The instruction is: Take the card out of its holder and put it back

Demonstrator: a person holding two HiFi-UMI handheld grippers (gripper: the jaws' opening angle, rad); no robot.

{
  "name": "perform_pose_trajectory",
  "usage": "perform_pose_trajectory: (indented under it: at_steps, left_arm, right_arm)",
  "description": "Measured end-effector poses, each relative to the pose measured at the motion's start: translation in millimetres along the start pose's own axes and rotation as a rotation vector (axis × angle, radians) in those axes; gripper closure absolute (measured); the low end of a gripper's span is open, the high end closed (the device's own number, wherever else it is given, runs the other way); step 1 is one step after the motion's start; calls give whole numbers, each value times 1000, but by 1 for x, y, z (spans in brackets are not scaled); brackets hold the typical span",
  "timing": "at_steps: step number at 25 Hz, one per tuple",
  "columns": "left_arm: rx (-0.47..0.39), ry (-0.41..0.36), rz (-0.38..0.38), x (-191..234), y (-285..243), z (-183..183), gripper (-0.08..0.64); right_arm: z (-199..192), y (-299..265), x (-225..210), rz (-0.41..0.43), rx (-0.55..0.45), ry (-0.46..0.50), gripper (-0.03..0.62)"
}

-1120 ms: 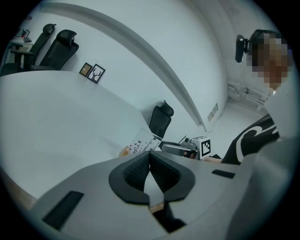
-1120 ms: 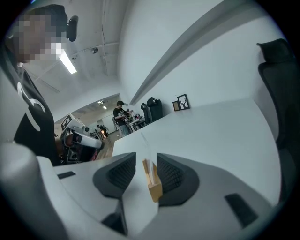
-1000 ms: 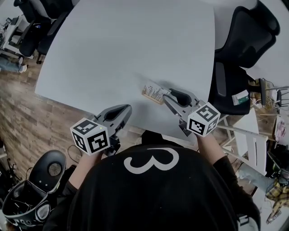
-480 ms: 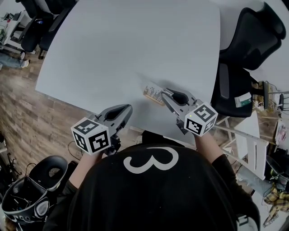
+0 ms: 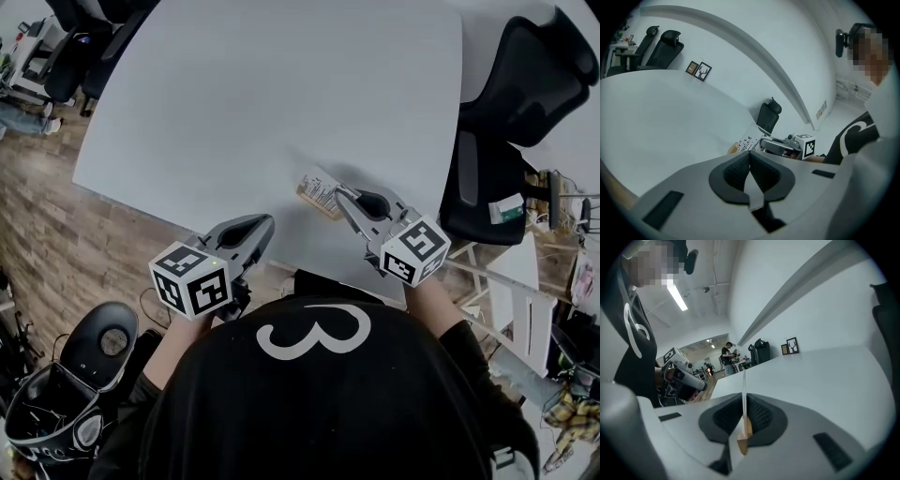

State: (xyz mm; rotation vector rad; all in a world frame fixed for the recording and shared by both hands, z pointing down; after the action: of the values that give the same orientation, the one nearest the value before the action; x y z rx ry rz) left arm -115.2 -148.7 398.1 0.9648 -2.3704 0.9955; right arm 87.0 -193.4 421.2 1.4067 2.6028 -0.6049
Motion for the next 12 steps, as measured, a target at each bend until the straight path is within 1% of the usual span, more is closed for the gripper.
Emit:
perform_pose_trajectory:
  at_steps: [6, 12]
  left_arm:
    - [-3, 7, 7, -2, -3, -1, 546]
    - [-6, 18, 29, -1, -4, -3, 546]
  right_arm:
    - [1, -1, 3, 18, 9, 45, 568]
    - [2, -1, 4, 54, 13, 90, 569]
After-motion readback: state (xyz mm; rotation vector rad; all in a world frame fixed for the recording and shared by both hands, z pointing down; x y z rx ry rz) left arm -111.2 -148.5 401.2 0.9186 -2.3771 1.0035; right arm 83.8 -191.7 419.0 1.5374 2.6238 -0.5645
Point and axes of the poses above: the fingertips, and each gripper's own axes: y backward along the fingers, x to its left, z out of its top, the point moved 6 cm from there along y, backward along the fingers, and after that the axes turned 1 degree about z, right-handed, at the moved point
